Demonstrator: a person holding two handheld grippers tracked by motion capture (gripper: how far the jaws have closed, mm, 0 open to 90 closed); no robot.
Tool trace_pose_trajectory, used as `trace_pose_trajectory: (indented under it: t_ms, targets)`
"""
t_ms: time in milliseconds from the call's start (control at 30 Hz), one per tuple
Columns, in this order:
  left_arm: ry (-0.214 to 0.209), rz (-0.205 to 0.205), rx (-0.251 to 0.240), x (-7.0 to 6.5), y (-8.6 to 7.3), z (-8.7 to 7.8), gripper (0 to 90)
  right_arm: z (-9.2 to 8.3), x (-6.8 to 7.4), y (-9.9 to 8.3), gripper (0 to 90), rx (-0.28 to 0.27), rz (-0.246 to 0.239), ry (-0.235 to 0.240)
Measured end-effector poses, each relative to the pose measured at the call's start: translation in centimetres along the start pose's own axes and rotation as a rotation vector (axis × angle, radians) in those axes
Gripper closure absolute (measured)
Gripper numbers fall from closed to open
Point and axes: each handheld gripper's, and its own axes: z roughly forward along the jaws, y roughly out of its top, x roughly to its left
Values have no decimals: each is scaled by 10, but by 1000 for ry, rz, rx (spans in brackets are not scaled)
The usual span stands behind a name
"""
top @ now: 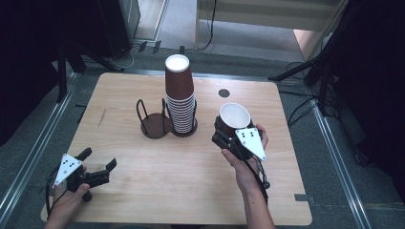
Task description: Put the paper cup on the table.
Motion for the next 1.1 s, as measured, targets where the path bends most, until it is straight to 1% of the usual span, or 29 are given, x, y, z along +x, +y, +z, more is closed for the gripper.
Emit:
trace_pose_trajectory:
  t_ms: [67,133,200,267,300,367,400,533,567,633,667,700,767,833,967,1033,1100]
  targets:
    - [5,-11,-1,1,0,0,0,3,0,-3,106,2,-24,-9]
    - [14,-18,0,1,0,1,0,7,0,-6,106,3,-33,-12]
    - [17,-22,4,1,1,2,0,11,-1,-9,106,7,-51,-20]
    - [22,-22,9,1,1,3,0,16,-2,-11,106,17,-50,-34]
    - [26,-23,11,1,1,3,0,19,-3,-13,103,18,-57,-44]
    - [44,-19,15,1,1,3,0,24,-5,-14,101,28,-48,-62]
    - [38,-22,15,1,1,3,0,26,-6,-15,101,29,-43,-67]
    - [39,-22,9,2,2,4,0,34,-9,-19,104,37,-62,-74]
    - [36,-22,12,2,2,4,0,35,-10,-20,104,41,-62,-64]
    - [36,-21,14,2,2,4,0,39,-11,-22,106,46,-59,-65]
    - [34,-24,15,3,2,4,0,40,-12,-23,106,54,-52,-57]
    - [35,-27,15,3,2,4,0,42,-13,-24,106,62,-49,-63]
    - [35,-27,13,3,2,4,0,46,-16,-27,107,65,-59,-73]
    - [34,-24,13,3,2,4,0,51,-18,-30,107,79,-52,-82]
    - [33,-25,11,3,2,4,0,62,-23,-36,107,100,-69,-98]
    - [34,-26,11,3,2,4,0,68,-26,-39,107,110,-80,-119]
    - [34,-29,11,3,2,4,0,73,-28,-43,107,120,-86,-128]
